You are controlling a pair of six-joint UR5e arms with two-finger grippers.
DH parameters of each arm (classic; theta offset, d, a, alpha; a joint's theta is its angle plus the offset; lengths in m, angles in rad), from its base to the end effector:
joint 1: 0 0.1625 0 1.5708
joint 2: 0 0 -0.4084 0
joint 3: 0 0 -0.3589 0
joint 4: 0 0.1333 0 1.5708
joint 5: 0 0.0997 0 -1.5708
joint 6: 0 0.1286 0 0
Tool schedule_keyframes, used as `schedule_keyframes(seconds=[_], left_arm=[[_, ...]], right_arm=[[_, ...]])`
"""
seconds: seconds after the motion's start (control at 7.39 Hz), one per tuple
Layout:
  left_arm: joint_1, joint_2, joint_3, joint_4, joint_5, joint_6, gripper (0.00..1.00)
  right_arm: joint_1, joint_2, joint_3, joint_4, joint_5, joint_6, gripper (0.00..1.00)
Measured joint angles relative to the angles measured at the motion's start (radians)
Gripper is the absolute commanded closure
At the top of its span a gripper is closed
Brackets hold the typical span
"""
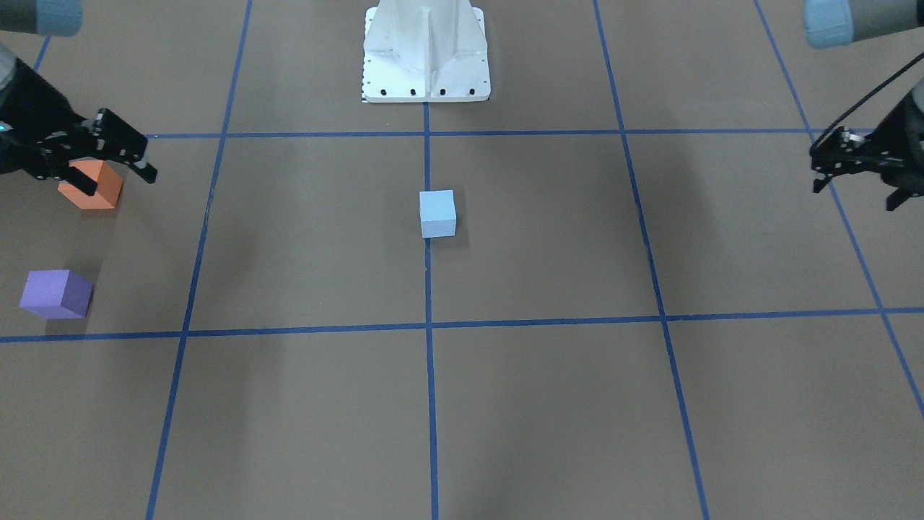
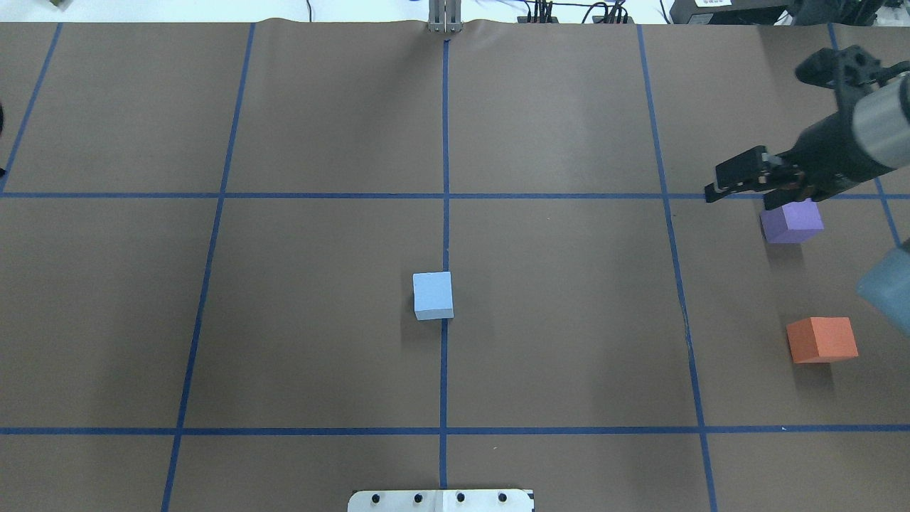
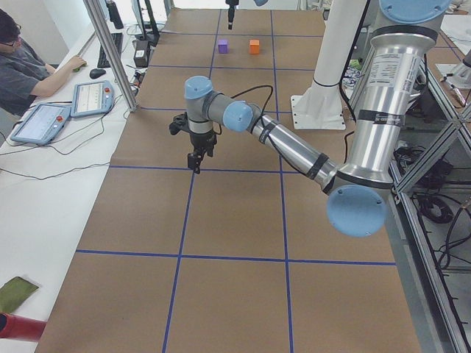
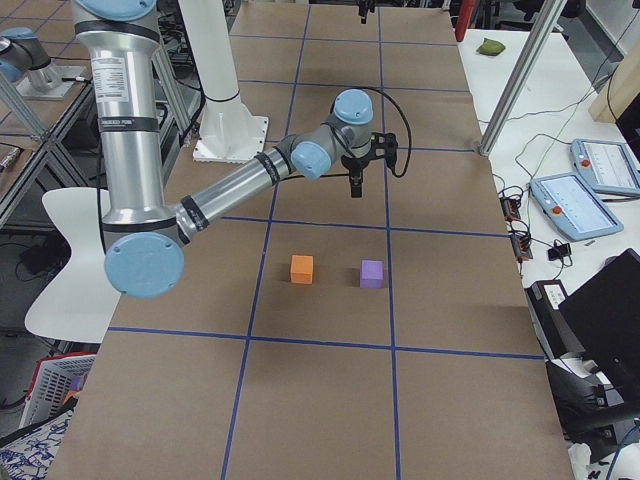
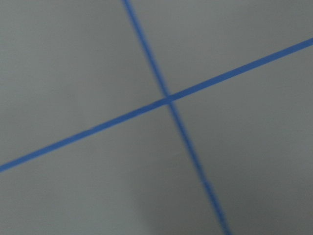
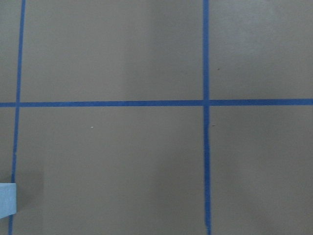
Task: Place blue block between orange and purple blocks
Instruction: 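Set the cube down mid-table with the left gripper while the right arm approaches, then lower the right gripper onto the light blue cube and grasp it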
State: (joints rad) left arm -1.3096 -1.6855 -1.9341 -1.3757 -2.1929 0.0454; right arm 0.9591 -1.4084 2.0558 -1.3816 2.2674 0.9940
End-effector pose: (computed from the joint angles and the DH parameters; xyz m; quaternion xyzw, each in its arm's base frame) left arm 0.0702 -0.4888 0.4756 0.1008 0.3157 0.1866 0.9249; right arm -0.2411 -0.4322 0.3411 0.0409 -0.4913 0.0271 0.8696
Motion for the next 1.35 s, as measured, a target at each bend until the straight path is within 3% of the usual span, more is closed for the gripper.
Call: schedule_keyframes(seconds=[0.27,0.54,1.08,1.35], left_arm=[[-0.162,0.025,0.148,-0.003,-0.037,0.219,0.0],[-0.26,0.081,0.268,-0.042,-0.06,0.353,0.0],[-0.354,0.156,0.314,-0.121,-0.071,0.424,0.0],[-0.356,0.159,0.314,-0.125,-0.072,0.424,0.0]], right_arm=[[-0.212,0.189,-0.019,-0.119,-0.188,0.173,0.0],[-0.331,0.407,-0.112,-0.275,-0.311,0.233,0.0],[-0.481,0.724,-0.479,-0.313,-0.471,0.25,0.0],[-0.518,0.755,-0.547,-0.311,-0.502,0.251,0.0]])
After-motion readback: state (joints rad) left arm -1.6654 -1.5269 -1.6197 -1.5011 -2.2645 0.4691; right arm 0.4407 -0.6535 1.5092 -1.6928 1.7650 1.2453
